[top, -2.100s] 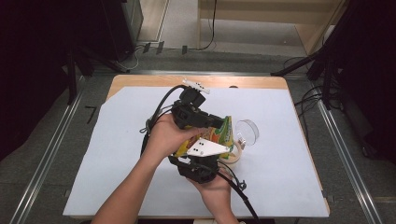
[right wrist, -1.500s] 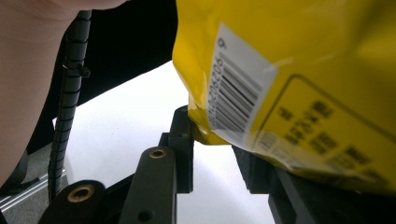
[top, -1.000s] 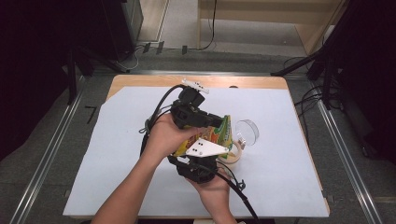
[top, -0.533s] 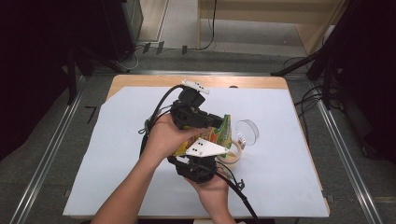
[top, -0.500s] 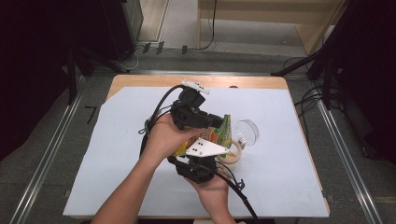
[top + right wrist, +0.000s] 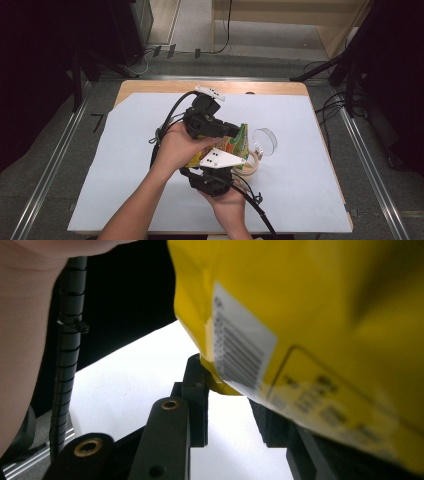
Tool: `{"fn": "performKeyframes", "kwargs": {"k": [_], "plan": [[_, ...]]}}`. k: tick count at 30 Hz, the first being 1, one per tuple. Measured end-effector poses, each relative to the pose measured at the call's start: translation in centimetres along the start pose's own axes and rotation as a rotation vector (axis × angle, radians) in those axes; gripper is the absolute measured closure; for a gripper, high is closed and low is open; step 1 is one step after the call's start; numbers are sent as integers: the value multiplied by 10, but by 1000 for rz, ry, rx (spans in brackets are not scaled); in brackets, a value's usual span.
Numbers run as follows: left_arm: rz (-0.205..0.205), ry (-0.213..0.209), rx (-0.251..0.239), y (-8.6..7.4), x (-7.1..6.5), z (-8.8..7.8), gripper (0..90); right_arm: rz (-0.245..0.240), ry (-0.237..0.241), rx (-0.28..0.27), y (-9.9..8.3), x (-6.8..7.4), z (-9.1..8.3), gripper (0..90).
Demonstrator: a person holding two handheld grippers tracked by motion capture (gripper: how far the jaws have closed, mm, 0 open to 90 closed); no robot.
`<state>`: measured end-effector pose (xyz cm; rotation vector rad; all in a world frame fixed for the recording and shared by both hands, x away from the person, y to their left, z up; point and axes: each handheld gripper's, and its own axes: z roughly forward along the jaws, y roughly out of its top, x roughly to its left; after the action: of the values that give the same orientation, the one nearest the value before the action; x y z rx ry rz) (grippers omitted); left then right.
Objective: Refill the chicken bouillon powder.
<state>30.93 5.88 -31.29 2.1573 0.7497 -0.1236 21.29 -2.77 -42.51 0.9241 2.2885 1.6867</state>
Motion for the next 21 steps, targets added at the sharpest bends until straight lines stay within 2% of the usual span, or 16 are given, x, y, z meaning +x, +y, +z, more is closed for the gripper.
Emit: {"fn": "performKeyframes", "kwargs": {"k": [21], "plan": [[-20, -16, 0, 1, 7, 1, 813, 7, -3, 22, 2, -1, 1, 714]]}}
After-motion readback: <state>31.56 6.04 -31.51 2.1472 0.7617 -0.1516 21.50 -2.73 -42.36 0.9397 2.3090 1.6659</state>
